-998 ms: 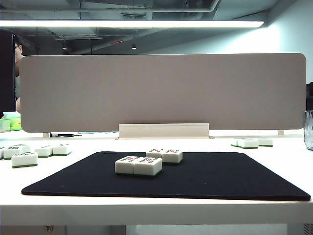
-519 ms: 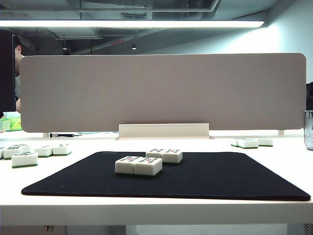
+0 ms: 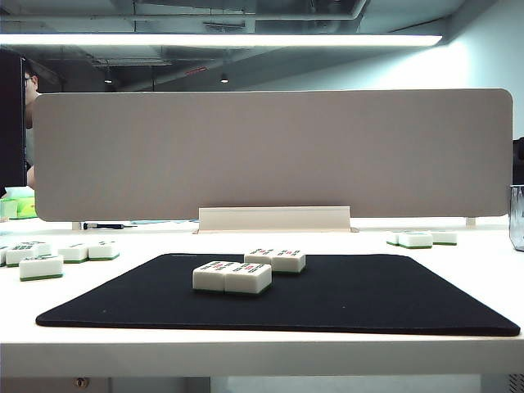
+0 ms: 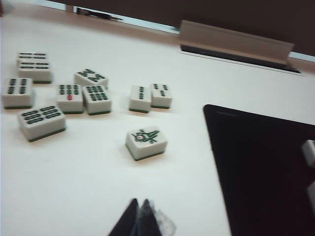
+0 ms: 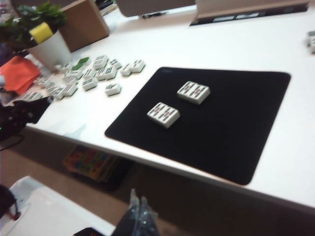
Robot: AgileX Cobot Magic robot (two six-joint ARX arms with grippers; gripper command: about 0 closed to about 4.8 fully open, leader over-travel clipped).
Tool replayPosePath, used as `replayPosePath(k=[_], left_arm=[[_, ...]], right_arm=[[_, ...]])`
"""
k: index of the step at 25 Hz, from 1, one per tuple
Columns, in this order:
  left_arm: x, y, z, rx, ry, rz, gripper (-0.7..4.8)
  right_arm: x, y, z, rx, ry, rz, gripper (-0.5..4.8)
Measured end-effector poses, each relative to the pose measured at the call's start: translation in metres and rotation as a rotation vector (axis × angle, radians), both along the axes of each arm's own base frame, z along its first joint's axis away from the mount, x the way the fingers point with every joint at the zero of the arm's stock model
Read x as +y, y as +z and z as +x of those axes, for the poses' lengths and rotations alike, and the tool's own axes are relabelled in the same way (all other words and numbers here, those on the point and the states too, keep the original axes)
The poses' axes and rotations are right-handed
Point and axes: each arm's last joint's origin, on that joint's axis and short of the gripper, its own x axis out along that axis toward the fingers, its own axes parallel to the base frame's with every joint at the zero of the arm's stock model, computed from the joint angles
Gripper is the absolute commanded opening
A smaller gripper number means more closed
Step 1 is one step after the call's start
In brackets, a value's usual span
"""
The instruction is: Arrange four mahjong tiles into a neat stack, creating two layers of paired tiles.
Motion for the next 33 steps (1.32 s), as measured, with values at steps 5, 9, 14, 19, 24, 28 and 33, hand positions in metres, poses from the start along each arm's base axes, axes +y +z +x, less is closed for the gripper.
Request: replayPosePath(k=[5, 9, 14, 19, 24, 28, 33], left_arm=[[-0.001, 0.000, 0.000, 0.005, -0.020, -0.061, -0.05], [-0.003, 0.015, -0.004, 0.000, -0.064, -0.157, -0.05], [-0.005, 0.051, -0.012, -0.094, -0.121, -0.211, -0.05], [-0.008, 0.104, -0.019, -0.152, -0.237, -0.255, -0.06], [-0.008, 0.139, -0.007, -0.120, -0.268, -0.260, -0.05], [-0.008, 0.161, 0.019, -0.034, -0.314, -0.279, -0.06], [-0.011, 0.178, 0.060, 0.128, -0.394, -0.322, -0.05]], right_arm=[[0.000, -0.001, 0.000, 0.007, 0.007, 0.002, -0.01], [0.000, -0.001, -0.001, 0.013, 0.007, 0.002, -0.01], [0.000, -0.001, -0.001, 0.015, 0.007, 0.001, -0.01], [0.000, -0.001, 0.000, 0.015, 0.007, 0.001, -0.01], [0.000, -0.001, 0.000, 0.015, 0.007, 0.001, -0.01], [0.000, -0.001, 0.000, 0.015, 0.007, 0.001, -0.01], [0.000, -0.001, 0.000, 0.015, 0.007, 0.001, -0.01]])
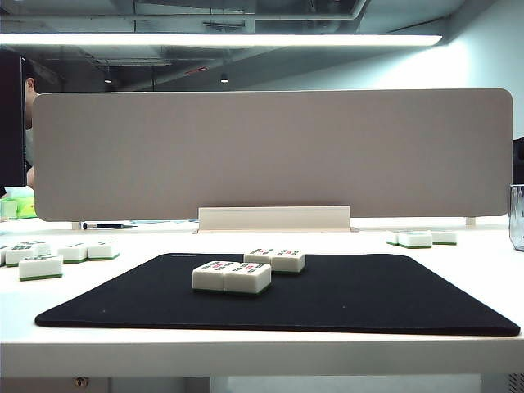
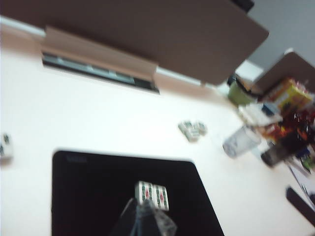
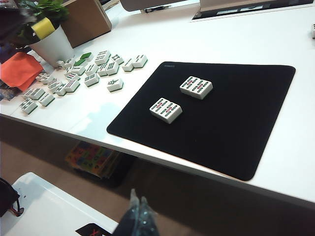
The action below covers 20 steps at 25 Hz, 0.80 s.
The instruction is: Arrange four mahjong tiles into a neat stack, creating two layers of paired tiles.
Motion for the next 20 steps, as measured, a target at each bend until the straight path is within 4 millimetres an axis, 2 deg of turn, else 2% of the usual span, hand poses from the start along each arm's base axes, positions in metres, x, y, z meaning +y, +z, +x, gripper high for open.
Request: replayPosePath(k=[2, 7, 11, 14, 16, 20], left_arm=[[-0.009, 0.003, 0.019, 0.073, -0.062, 0.002, -0.06], [-0.033, 0.003, 0.046, 0.125, -0.181, 0.039, -0.06], [-0.066, -0.001, 0.072, 0.184, -0.265, 0.080, -0.05], [-0.084, -0.007, 0.082, 0.218, -0.309, 0.118, -0.06], [-0.106, -0.007, 0.095, 0.258, -0.342, 0.185, -0.06], [-0.129, -0.014, 0.103, 0.324, -0.371, 0.310, -0.06]], right_arm=[[0.000, 0.000, 0.000, 0.000, 0.000, 0.000, -0.01], [0.000, 0.000, 0.000, 0.000, 0.000, 0.000, -0.01], [0.000, 0.000, 0.000, 0.000, -0.001, 0.000, -0.01], [0.000, 0.000, 0.000, 0.000, -0.001, 0.000, -0.01], [0.000, 0.000, 0.000, 0.000, 0.000, 0.000, -0.01], [0.000, 0.000, 0.000, 0.000, -0.001, 0.000, -0.01]])
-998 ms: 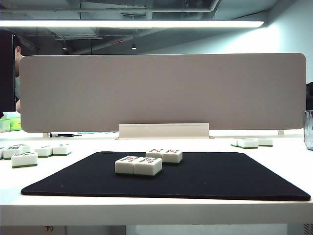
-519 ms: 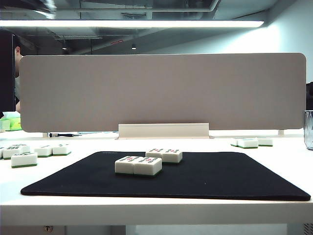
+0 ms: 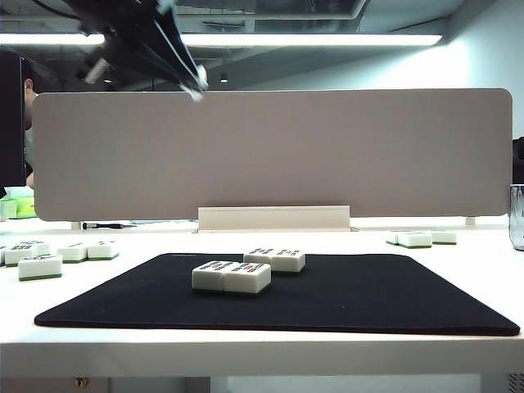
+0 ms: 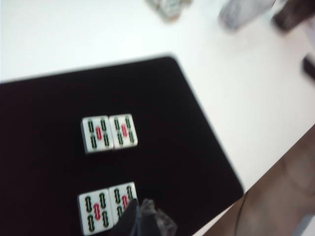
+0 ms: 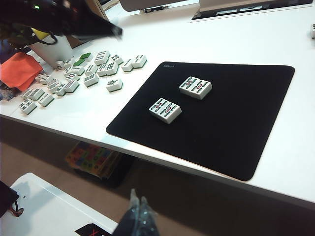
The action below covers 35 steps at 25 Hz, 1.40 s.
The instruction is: Arrange four mahjong tiles into a neat stack, creating two layers of paired tiles.
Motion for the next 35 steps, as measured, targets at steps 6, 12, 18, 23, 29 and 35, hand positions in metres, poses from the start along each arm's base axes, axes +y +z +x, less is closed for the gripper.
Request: replayPosePath(k=[6, 12, 18, 23, 29, 35], left_arm=[[-0.035, -0.008, 0.009, 0.070, -0.042, 0.192, -0.06], [-0.058, -0.029, 0.009, 0.154, -0.074, 0.310, -0.03], [-0.076, -0.060, 0.005, 0.275, -0.112, 0.428, 0.01], [-0.081, -0.077, 0.005, 0.359, -0.101, 0.467, 2.14], [-0.081, -0.078, 0.008, 0.327, -0.062, 0.490, 2.16], [-0.089, -0.089, 0.018, 0.298, -0.057, 0.471, 3.44]], right_arm=[[0.000, 0.000, 0.000, 0.000, 0.000, 0.000, -0.01], [0.000, 0.000, 0.000, 0.000, 0.000, 0.000, -0.01], [0.000, 0.000, 0.000, 0.000, 0.000, 0.000, -0.01], [0.000, 0.000, 0.000, 0.000, 0.000, 0.000, -0.01], [0.000, 0.000, 0.000, 0.000, 0.000, 0.000, -0.01], [0.000, 0.000, 0.000, 0.000, 0.000, 0.000, -0.01]])
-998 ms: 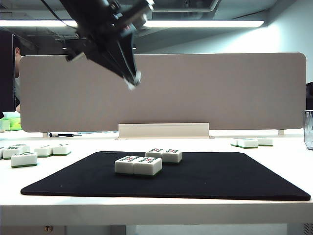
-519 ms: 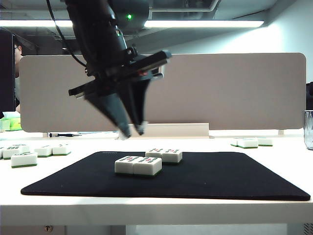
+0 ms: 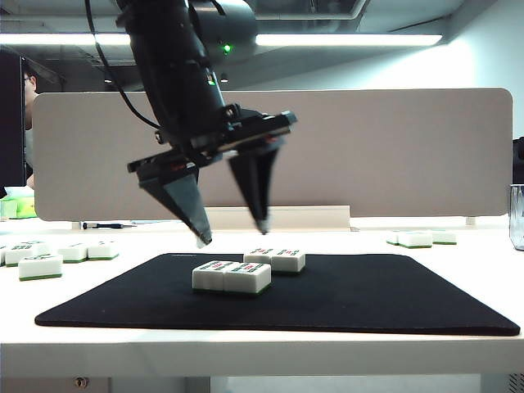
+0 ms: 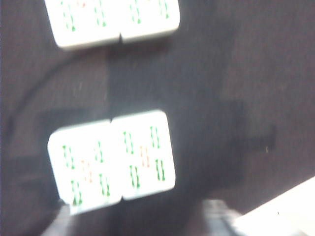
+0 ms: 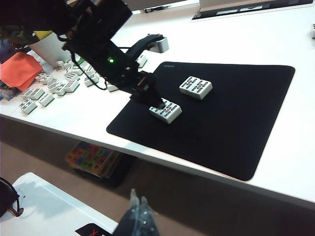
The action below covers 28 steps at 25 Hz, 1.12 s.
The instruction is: Arrange four mahjong tiles into a neat stack, creating two layers of paired tiles.
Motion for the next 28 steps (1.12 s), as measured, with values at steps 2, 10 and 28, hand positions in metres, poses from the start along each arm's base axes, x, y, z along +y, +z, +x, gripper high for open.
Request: replayPosePath(k=[2, 10, 28], left_arm=[[-0.002, -0.006, 0.003, 0.000, 0.003, 0.005, 3.45], [-0.002, -0.007, 0.006, -0.050, 0.027, 0.038, 4.79], [-0.010, -0.039, 0.015, 0.033, 0.123, 0.060, 4.58]], right_arm=[[0.000, 0.000, 0.000, 0.000, 0.000, 0.000, -0.01], [0.000, 0.000, 0.000, 0.000, 0.000, 0.000, -0.01], [0.000, 0.000, 0.000, 0.000, 0.000, 0.000, -0.01]])
